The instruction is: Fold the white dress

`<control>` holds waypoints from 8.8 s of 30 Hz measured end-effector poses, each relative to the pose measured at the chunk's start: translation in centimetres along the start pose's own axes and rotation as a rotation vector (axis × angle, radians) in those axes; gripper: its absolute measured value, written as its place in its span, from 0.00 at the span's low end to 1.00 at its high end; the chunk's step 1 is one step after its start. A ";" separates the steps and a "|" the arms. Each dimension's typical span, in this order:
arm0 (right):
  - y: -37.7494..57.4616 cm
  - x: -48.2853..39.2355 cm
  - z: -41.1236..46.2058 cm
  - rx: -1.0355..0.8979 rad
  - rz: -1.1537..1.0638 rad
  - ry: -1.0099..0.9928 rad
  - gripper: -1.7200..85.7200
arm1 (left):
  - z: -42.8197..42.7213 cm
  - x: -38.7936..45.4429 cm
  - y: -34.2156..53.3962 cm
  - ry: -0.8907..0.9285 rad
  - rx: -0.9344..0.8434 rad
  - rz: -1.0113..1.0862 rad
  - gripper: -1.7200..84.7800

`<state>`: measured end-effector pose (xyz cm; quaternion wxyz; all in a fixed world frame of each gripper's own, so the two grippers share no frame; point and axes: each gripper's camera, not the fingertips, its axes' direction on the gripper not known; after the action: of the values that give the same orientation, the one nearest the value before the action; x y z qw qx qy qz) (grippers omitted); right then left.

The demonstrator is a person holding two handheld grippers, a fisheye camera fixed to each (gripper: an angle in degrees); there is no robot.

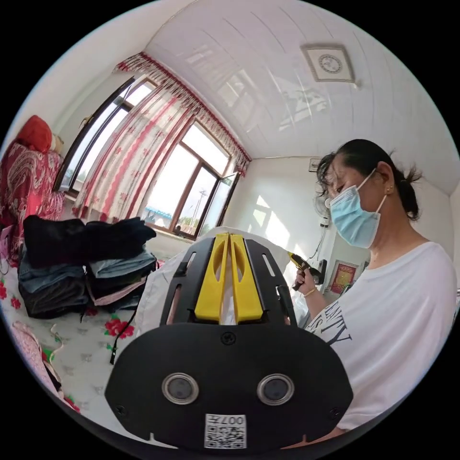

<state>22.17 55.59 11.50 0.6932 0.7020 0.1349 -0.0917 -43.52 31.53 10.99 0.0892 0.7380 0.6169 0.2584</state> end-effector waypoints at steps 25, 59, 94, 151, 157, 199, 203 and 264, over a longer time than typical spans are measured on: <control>27.5 22.9 31.7 -0.942 0.146 0.357 0.10 | 20.9 -29.8 38.7 -0.745 -0.834 -0.313 0.12; 34.9 37.9 65.4 -1.123 0.039 0.336 0.08 | 34.6 -68.0 46.9 -0.835 -0.960 -0.315 0.09; 34.3 39.9 24.8 -1.088 0.412 0.188 0.14 | 3.1 -35.7 49.6 -0.354 -1.281 -0.593 0.18; 36.6 36.7 20.3 -1.098 0.433 0.177 0.14 | 2.3 -49.2 26.0 -0.334 -0.789 -0.980 0.01; 34.8 37.7 22.8 -1.192 0.444 0.182 0.04 | 3.4 -44.9 25.3 -0.275 -0.895 -0.892 0.02; 38.2 30.2 23.6 -1.212 -0.012 0.120 0.08 | 3.6 -29.9 43.5 -0.390 -1.240 -0.715 0.15; 45.3 24.2 30.1 -1.370 -0.102 -0.122 0.09 | 9.2 -30.0 47.8 -0.347 -1.367 -0.645 0.14; 51.7 25.4 54.2 -1.274 -0.167 -0.423 0.07 | 10.7 -42.2 52.9 -0.602 -1.163 -0.364 0.14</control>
<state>65.77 2.95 51.34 0.9738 0.1103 0.0779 -0.1832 3.03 -18.61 14.29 0.6814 0.4940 0.4404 0.3125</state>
